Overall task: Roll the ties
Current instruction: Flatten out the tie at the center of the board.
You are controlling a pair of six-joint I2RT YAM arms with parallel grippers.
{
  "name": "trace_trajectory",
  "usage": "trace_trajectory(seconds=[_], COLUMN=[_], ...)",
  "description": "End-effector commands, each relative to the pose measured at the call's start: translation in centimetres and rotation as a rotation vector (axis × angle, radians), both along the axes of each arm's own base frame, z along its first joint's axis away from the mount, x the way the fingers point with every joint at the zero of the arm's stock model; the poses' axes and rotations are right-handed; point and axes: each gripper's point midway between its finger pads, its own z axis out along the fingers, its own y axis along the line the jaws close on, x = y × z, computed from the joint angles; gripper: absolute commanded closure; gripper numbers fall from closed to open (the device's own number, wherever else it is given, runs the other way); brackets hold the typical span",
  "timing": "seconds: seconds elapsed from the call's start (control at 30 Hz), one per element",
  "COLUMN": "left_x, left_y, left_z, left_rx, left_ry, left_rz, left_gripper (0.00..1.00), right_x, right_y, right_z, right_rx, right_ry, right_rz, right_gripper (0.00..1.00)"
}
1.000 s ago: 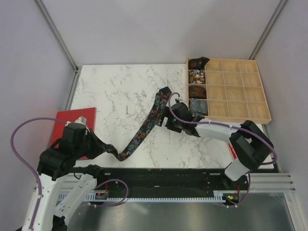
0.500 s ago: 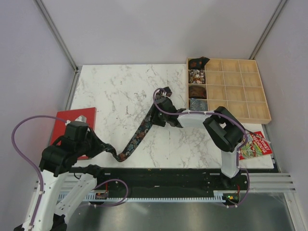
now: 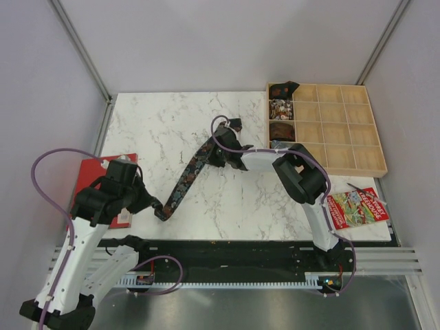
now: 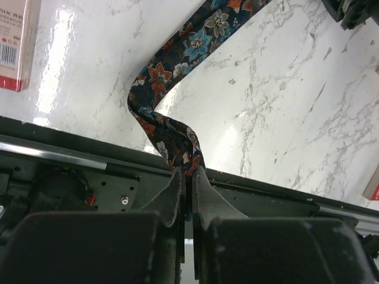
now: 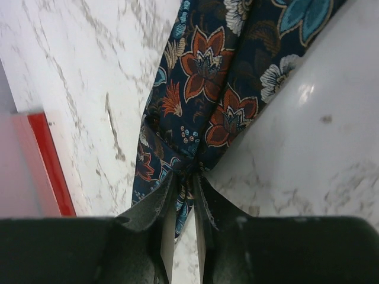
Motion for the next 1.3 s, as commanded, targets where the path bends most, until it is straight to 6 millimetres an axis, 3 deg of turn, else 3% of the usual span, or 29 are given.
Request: trace_trajectory(seconds=[0.0,0.13,0.23,0.3,0.43,0.5,0.57,0.6,0.67,0.7,0.73,0.77,0.8,0.83,0.9,0.93,0.97,1.0,1.03,1.07,1.17,1.2,1.27], left_x=[3.3,5.3,6.4,7.3,8.0,7.8,7.1,6.9,5.9,5.7,5.0,4.7,4.5,4.3,4.3,4.3,4.2,4.2,4.1,4.2,4.2,4.4,4.6], left_y=[0.0,-0.6,-0.7,-1.0,-1.6,-1.7,-1.5,-1.3,-1.1,-1.0,-0.8,-0.7,-0.6,-0.6,-0.6,-0.6,-0.5,-0.6,-0.8,-0.8,-1.0,-1.0,-1.1], left_z=[0.4,0.0,0.0,-0.4,-1.1,-1.6,-2.8,-2.9,-4.2,-4.5,-5.1,-5.3,-5.6,-5.7,-5.5,-5.6,-5.7,-5.8,-5.9,-6.2,-6.6,-6.8,-6.8], left_rx=[0.059,0.073,0.088,0.092,0.074,0.068,0.071,0.071,0.076,0.077,0.082,0.083,0.086,0.083,0.082,0.085,0.087,0.084,0.077,0.079,0.082,0.085,0.086], left_ry=[-0.068,-0.047,-0.047,-0.04,-0.01,0.007,0.036,0.033,0.069,0.075,0.093,0.097,0.106,0.111,0.113,0.117,0.127,0.133,0.143,0.156,0.181,0.19,0.195], left_rz=[-0.027,-0.046,-0.052,-0.061,-0.067,-0.066,-0.057,-0.053,-0.052,-0.051,-0.048,-0.047,-0.045,-0.044,-0.04,-0.033,-0.032,-0.033,-0.035,-0.036,-0.047,-0.046,-0.051], left_gripper=[0.98,0.98,0.98,0.98,0.98,0.98,0.98,0.98,0.98,0.98,0.98,0.98,0.98,0.98,0.98,0.98,0.98,0.98,0.98,0.98,0.98,0.98,0.98], right_x=[3.0,7.1,10.1,11.0,13.5,12.9,11.4,11.1,9.0,8.5,6.8,6.1,5.4,3.4,1.2,-1.1,-2.2,-3.6,-5.6,-5.9,-8.2,-8.7,-9.8], right_y=[-3.7,-5.5,-7.9,-8.7,-7.8,-7.2,-6.9,-6.9,-7.5,-7.7,-8.2,-8.5,-8.4,-8.0,-6.9,-5.8,-5.1,-3.9,-3.0,-1.6,1.2,1.9,4.1], right_z=[-4.1,-3.0,-3.0,-3.4,-1.5,-0.8,-0.6,1.2,0.9,3.1,2.2,2.6,4.7,4.0,5.9,5.4,5.6,6.7,5.9,7.1,7.7,7.1,7.9], right_rx=[-0.094,-0.078,-0.088,-0.096,-0.075,-0.064,-0.081,-0.075,-0.112,-0.103,-0.127,-0.13,-0.111,-0.118,-0.091,-0.09,-0.068,-0.004,0.044,0.121,0.206,0.205,0.238], right_ry=[0.076,0.043,0.028,0.026,-0.043,-0.034,-0.029,-0.054,-0.043,-0.07,-0.043,-0.043,-0.074,-0.058,-0.077,-0.063,-0.064,-0.066,-0.026,-0.06,-0.035,-0.017,-0.014], right_rz=[-0.117,-0.189,-0.24,-0.252,-0.181,-0.128,-0.081,-0.071,-0.047,-0.044,-0.033,-0.032,-0.026,0.003,0.044,0.084,0.101,0.146,0.16,0.178,0.236,0.25,0.301], right_gripper=[0.76,0.75,0.74,0.74,0.69,0.59,0.45,0.41,0.34,0.33,0.32,0.32,0.32,0.32,0.33,0.34,0.37,0.4,0.43,0.51,0.63,0.64,0.67])
